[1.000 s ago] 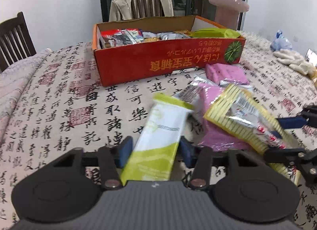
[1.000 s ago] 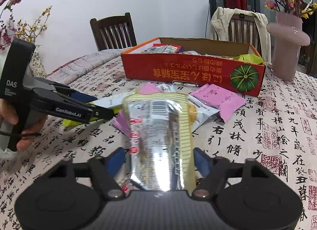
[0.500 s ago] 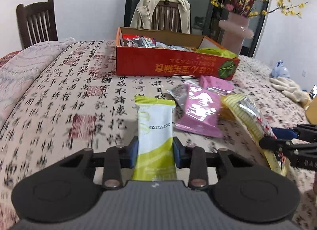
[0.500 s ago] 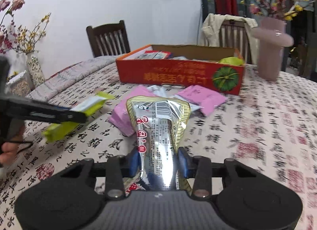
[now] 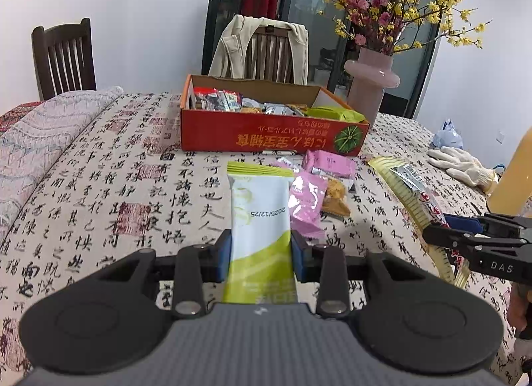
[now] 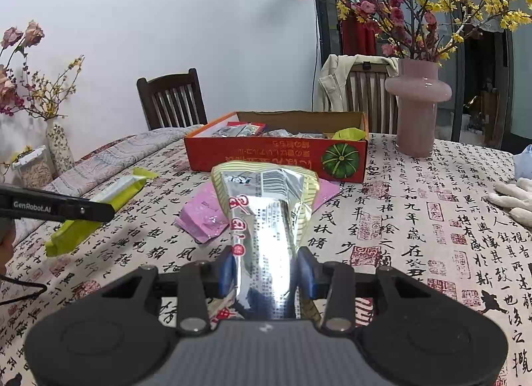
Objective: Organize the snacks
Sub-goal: 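Grasp a yellow-green bar with the left gripper while the right grasps a silver packet, then carry both held packets over the red box and lower them in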
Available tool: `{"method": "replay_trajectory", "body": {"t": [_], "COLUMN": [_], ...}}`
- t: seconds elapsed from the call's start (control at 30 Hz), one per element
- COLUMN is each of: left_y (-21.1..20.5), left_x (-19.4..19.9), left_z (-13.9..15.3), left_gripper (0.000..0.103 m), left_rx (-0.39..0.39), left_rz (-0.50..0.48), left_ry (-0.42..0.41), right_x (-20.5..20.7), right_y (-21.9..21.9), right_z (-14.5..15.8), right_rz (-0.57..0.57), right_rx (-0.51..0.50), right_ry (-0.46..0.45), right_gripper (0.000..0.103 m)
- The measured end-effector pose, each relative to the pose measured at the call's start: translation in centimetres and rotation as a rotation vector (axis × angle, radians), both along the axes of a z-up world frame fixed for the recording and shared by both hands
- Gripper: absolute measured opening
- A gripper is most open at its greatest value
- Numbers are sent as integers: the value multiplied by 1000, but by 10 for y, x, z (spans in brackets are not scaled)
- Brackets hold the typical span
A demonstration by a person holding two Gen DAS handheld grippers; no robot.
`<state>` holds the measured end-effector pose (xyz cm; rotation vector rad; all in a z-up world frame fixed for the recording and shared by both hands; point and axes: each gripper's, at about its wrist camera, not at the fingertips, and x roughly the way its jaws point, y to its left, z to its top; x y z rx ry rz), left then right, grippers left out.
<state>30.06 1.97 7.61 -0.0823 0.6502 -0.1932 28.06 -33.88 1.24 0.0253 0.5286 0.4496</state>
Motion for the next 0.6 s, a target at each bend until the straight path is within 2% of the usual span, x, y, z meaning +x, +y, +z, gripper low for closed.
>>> {"method": "replay_trajectory", "body": {"t": [0.17,0.27,0.4,0.6], "left_y": [0,-3,-10,-20], "left_x": [26,50,99,198], "left_z": [17,32,50,49], "left_gripper": [36,36,36,36], "left_rx": [-5,-10,-11,-70], "left_rz": [-18,-46,-78,-66], "left_ry": [-22,-63,-112,-25], "right_x": [12,29,64,161], "right_y": [-4,-4,4,11], "right_z": [11,29,56,80], "right_rz": [-10,2,5,-13], "right_rx": [22,51,33,67], "right_ry": [-12,-37,-89,-85], "right_gripper": [39,39,39,39]}}
